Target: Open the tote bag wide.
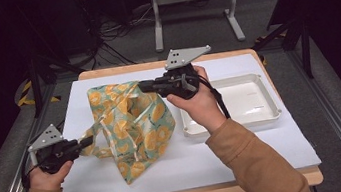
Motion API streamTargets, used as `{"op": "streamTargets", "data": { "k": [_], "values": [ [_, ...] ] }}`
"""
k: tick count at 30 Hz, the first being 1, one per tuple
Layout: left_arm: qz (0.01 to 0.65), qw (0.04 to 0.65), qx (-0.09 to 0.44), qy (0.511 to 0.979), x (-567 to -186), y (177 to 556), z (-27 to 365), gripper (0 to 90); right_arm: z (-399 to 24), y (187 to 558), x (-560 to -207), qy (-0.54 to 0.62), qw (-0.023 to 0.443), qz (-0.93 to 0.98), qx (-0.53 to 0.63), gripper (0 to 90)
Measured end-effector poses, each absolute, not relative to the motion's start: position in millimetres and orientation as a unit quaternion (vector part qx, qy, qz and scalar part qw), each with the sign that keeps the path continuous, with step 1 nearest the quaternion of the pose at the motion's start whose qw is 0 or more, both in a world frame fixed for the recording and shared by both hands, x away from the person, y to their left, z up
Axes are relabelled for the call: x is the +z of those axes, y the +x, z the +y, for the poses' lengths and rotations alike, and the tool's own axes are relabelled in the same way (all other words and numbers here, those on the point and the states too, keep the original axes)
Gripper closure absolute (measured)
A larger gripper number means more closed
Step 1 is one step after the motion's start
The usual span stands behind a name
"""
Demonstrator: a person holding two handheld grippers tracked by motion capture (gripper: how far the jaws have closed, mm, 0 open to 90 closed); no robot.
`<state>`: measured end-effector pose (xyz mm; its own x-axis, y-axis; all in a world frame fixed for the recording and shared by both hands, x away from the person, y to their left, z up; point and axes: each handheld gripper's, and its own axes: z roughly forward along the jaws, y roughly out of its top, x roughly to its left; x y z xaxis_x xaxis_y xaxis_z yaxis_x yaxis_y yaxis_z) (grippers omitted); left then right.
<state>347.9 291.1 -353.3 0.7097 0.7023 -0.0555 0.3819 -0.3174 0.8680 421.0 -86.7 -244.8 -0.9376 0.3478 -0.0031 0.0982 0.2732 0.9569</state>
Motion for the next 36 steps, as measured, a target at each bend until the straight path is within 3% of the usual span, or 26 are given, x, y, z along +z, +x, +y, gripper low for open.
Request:
{"op": "streamTargets", "data": {
  "k": [10, 19, 36],
  "values": [
    [0.351, 0.502, 0.211, 0.762, -318.0, 353.3, 300.0, 89.3, -90.2, 428.6, -242.7, 0.15, 0.116, 0.787, 0.588, 89.5],
    [0.35, 0.483, 0.241, 0.766, -287.8, 370.5, 295.8, 89.2, -99.9, 443.5, -241.4, 0.167, 0.119, 0.77, 0.605, 89.5],
    [0.359, 0.473, 0.246, 0.766, -280.0, 411.3, 284.4, 88.6, -117.8, 477.9, -255.0, 0.22, 0.136, 0.754, 0.603, 89.4]
  ]
}}
